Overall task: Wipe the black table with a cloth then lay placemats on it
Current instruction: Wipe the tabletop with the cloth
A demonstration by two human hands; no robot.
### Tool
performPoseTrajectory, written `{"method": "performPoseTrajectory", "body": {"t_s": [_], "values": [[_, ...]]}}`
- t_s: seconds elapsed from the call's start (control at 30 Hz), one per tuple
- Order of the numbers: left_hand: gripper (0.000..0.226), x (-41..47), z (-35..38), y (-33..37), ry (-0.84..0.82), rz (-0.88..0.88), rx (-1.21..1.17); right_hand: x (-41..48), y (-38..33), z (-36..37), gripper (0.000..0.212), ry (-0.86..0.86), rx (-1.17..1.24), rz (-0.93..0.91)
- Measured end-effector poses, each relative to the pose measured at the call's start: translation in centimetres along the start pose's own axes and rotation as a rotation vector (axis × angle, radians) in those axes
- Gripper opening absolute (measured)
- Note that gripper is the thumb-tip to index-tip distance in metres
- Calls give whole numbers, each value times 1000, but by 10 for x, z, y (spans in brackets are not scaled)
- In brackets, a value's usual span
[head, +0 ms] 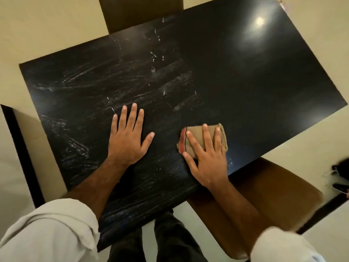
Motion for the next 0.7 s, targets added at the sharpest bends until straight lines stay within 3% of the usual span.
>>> {"method": "performPoseTrajectory", "body": {"t_s": [0.1,0.33,0.5,0.6,0.7], "values": [[88,2,1,0,1,-1,14,-2,17,-4,75,-9,-5,62],[88,4,5,-2,7,1,28,151,-29,-8,69,195,16,112],[90,4,2,-1,-11,9,14,88,-59,3,73,64,2,-67],[91,14,-4,-9,-21,-7,7,44,-31,4,75,-8,10,0],[90,43,-17,-30,36,-69,-10,70,3,-3,74,30,-19,133]]}}
Point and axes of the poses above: each hand's wrist, its own x-axis towards the middle knuckle, its own z-axis out of the palm, y = z × x, the point moved 7 cm from there along x, towards the middle knuckle, and after that the axes turned 4 degrees about y, right-handed, at the moved point
